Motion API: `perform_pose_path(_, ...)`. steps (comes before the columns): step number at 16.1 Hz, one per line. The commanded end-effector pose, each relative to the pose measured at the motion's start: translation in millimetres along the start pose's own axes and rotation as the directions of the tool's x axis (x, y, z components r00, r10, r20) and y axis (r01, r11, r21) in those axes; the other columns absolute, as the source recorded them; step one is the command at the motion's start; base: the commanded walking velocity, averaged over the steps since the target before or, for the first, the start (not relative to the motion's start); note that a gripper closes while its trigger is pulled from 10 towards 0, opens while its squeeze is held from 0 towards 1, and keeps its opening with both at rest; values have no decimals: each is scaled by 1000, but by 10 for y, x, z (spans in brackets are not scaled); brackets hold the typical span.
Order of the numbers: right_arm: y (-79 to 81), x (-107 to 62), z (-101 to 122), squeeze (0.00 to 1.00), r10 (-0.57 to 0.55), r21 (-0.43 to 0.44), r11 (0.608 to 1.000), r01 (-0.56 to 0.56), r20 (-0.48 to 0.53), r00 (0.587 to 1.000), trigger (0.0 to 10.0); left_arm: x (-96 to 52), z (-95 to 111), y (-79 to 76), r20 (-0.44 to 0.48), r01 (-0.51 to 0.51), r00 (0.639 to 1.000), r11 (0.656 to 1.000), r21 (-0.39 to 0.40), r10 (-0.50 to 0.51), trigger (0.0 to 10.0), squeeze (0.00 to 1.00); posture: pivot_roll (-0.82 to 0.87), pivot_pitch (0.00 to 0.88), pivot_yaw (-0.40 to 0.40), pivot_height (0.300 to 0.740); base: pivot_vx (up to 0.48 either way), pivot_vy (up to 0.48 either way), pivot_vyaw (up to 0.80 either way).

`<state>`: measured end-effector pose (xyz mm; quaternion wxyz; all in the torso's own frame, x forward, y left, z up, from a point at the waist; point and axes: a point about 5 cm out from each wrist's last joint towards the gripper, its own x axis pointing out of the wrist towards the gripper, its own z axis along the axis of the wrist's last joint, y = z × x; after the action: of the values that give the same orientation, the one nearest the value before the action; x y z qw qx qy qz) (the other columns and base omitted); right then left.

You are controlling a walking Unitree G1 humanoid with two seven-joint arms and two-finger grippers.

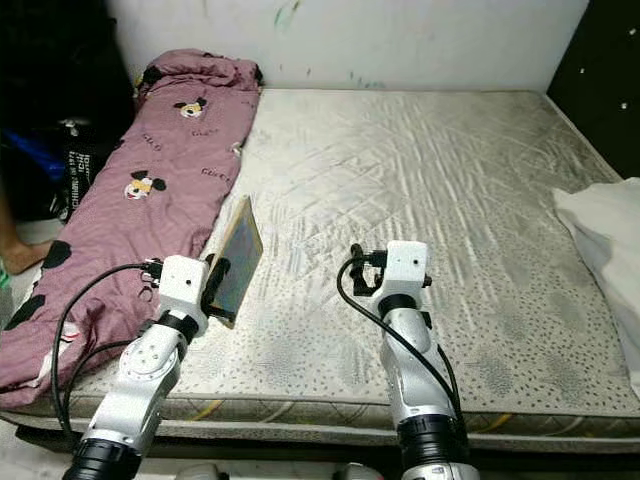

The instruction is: Clean up the room

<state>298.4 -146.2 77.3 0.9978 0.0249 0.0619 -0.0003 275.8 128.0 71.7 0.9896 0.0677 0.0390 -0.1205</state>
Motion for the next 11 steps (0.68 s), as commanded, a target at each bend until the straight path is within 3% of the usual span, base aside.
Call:
perform_pose_path(1,4,8,17,0,-3,3,1000,3,7,1000,10000,23,112,29,59,-8,998,1000,-12,9,10000,0,32,0,15,740,0,0,0)
perform_pose_path(7,-7,-17,-6,0,-7,23,1000,7,2,1000,10000,-25,101,100,62,-44,997,999,-8,45,10000,0,35,0,11,740,0,0,0)
perform_pose_path(9,12,-1,6,0,-3,25,1000,3,2,1000,10000,-19,102,94,63,-43,997,999,-10,44,10000,0,38,0,8,740,0,-272,0)
perform_pose_path(11,5,5,5,0,0,23,1000,0,1,1000,10000,-18,101,88,62,-42,997,999,-11,43,10000,0,38,0,6,740,0,-281,-534)
